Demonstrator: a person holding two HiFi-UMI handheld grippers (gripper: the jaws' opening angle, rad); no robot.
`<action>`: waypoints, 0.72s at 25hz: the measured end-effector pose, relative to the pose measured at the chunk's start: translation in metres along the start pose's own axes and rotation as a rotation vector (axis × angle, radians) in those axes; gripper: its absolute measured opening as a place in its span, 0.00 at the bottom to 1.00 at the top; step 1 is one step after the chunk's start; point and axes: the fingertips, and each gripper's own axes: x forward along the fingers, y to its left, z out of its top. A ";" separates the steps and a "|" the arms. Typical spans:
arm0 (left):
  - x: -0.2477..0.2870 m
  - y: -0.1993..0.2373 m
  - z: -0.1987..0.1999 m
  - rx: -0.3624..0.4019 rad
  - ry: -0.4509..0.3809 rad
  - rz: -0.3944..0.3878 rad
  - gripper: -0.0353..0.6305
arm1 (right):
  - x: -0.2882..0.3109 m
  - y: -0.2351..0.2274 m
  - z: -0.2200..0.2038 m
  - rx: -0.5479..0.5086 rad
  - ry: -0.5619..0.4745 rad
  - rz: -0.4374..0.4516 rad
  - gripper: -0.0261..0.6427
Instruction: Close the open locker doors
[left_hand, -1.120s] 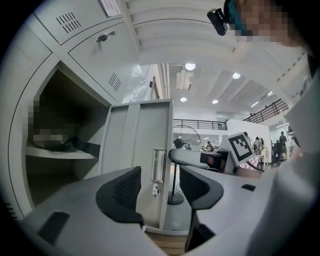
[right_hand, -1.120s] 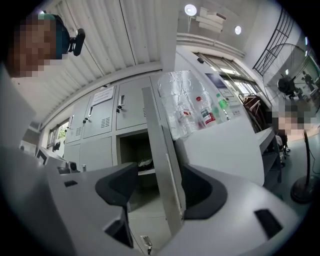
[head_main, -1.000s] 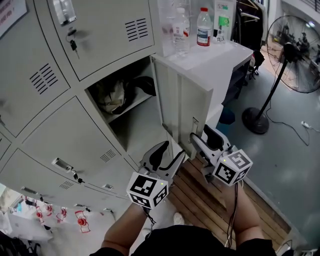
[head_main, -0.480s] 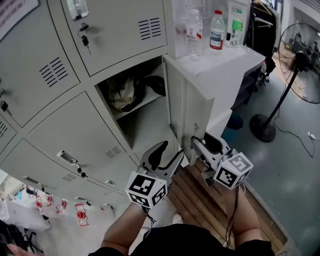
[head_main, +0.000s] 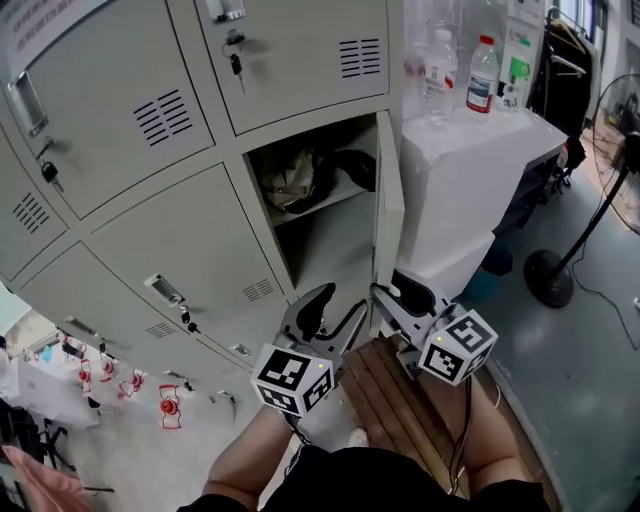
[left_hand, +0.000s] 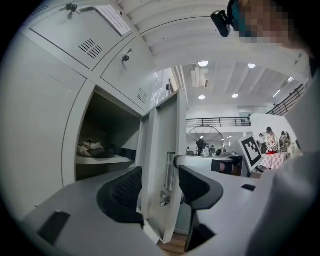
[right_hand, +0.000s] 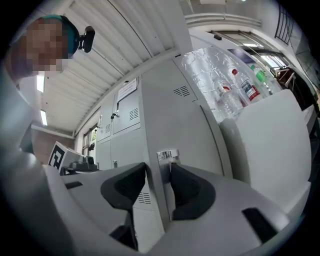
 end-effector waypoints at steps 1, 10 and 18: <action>-0.006 0.006 0.001 -0.002 -0.003 0.017 0.43 | 0.006 0.004 -0.002 0.001 0.003 0.010 0.29; -0.048 0.056 0.006 -0.005 -0.023 0.107 0.42 | 0.065 0.032 -0.015 0.005 0.036 0.058 0.26; -0.073 0.098 0.012 0.004 -0.024 0.147 0.42 | 0.119 0.043 -0.025 0.003 0.058 0.046 0.24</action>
